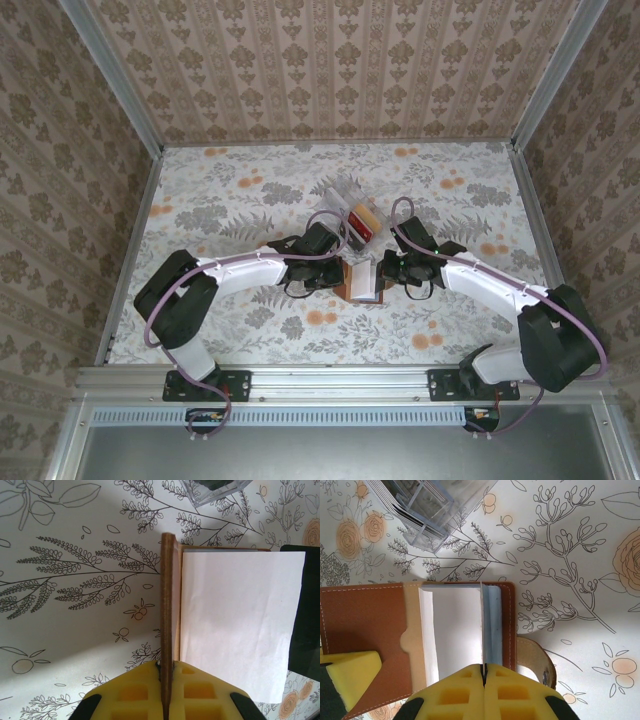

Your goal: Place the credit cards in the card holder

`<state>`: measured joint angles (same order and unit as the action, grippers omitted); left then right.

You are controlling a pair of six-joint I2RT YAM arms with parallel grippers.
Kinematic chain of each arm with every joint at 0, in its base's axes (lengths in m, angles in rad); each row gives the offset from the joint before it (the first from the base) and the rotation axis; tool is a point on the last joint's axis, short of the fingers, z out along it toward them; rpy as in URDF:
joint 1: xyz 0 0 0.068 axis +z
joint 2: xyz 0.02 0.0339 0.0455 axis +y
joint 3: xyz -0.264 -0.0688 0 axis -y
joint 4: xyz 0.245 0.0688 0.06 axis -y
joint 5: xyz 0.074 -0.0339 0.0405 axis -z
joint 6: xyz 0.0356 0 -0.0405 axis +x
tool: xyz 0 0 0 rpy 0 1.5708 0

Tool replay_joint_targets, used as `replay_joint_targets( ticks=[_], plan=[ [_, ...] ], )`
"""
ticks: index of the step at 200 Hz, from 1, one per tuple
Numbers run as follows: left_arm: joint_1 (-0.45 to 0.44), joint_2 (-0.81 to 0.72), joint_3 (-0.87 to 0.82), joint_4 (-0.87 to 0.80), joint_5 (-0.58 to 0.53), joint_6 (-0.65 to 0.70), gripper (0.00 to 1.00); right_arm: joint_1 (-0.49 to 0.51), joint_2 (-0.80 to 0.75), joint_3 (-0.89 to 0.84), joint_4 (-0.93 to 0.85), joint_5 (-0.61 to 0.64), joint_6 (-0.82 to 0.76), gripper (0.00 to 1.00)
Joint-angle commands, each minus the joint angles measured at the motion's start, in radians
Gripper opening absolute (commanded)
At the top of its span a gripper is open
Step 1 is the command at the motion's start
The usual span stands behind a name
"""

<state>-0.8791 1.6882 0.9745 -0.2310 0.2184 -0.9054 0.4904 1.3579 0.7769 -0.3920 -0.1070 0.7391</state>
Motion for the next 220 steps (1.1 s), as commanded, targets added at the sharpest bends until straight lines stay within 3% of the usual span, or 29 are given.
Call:
replay_joint_targets(
  ticks=[1, 220],
  plan=[
    [-0.001, 0.018, -0.009, -0.019, 0.01, 0.003, 0.0, -0.001, 0.0, 0.002, -0.028, 0.032, 0.002, 0.0],
    [-0.001, 0.034, -0.018, 0.038, 0.053, -0.001, 0.0, 0.01, -0.027, 0.007, 0.083, -0.122, 0.061, 0.0]
  ],
)
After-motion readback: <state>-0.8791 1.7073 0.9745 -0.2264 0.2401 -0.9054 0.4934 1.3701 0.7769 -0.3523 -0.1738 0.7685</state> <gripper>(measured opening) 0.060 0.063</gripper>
